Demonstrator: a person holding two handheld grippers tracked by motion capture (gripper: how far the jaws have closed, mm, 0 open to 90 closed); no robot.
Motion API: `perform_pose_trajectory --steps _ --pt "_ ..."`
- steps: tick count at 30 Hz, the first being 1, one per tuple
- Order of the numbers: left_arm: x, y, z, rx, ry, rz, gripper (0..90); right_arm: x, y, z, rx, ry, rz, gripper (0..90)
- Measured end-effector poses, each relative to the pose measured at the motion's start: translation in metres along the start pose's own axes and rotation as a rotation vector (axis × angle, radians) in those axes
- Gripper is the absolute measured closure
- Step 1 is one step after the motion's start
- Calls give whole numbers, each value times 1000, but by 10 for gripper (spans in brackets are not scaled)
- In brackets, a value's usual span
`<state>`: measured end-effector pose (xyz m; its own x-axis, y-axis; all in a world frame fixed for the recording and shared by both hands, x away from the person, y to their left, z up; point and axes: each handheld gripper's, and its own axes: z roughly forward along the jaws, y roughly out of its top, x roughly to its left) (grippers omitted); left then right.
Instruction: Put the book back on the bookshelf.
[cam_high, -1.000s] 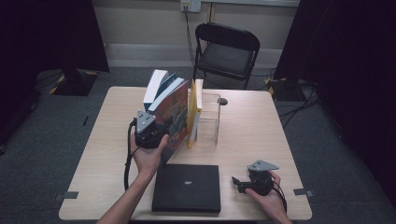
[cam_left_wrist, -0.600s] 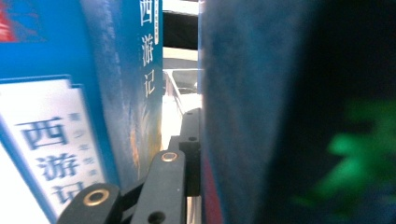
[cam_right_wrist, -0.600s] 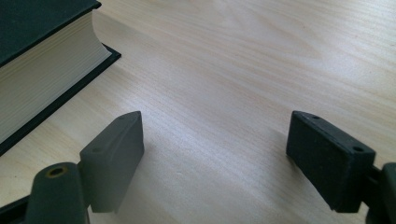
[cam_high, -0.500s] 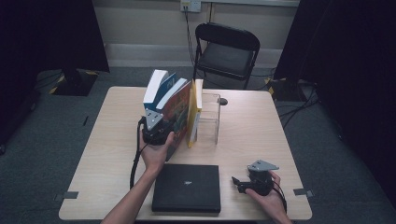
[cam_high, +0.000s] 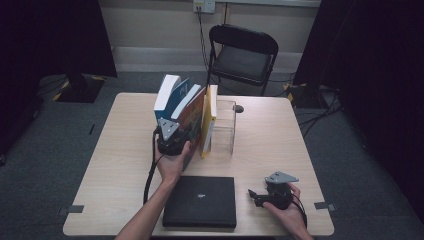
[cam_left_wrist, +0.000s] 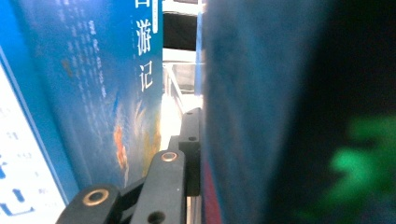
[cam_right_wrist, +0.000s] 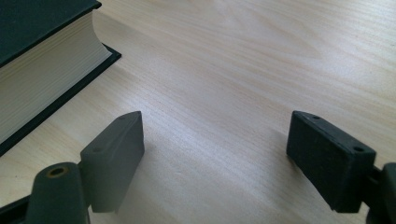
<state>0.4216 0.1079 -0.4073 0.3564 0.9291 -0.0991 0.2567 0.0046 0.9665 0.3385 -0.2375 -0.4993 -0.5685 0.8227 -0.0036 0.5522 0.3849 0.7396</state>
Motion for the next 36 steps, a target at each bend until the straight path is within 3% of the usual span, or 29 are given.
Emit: perform_pose_trajectory --steps 11,13,15,17,19,20,21,25,27,29,31,36 --pt "-2 -4 -17 -14 -34 30 696 0 0 0 0 0 0 188" --pt "-4 -4 -20 -5 -29 45 695 0 0 0 0 0 0 189" --pt "-4 -3 -22 6 -50 40 669 0 0 0 0 -1 0 188" --pt "-5 -1 -24 14 -45 36 660 0 0 0 0 -1 0 188" --pt "-4 3 -27 43 -58 17 617 0 0 0 0 -1 0 188" --pt "-4 6 -28 59 -63 1 612 0 0 0 0 -1 0 188" --pt "-3 12 -30 106 -74 -21 613 0 0 0 0 -1 0 188" --pt "1 24 -36 163 -94 -56 615 0 0 0 0 -1 0 188" --pt "3 31 -40 177 -115 -49 616 0 0 0 0 -2 1 188" --pt "4 38 -44 191 -111 -25 638 0 0 0 0 -2 1 188" --pt "5 44 -46 201 -112 -30 644 0 0 0 0 -3 2 187" --pt "5 68 -46 314 -124 3 636 0 0 0 0 -4 3 187"
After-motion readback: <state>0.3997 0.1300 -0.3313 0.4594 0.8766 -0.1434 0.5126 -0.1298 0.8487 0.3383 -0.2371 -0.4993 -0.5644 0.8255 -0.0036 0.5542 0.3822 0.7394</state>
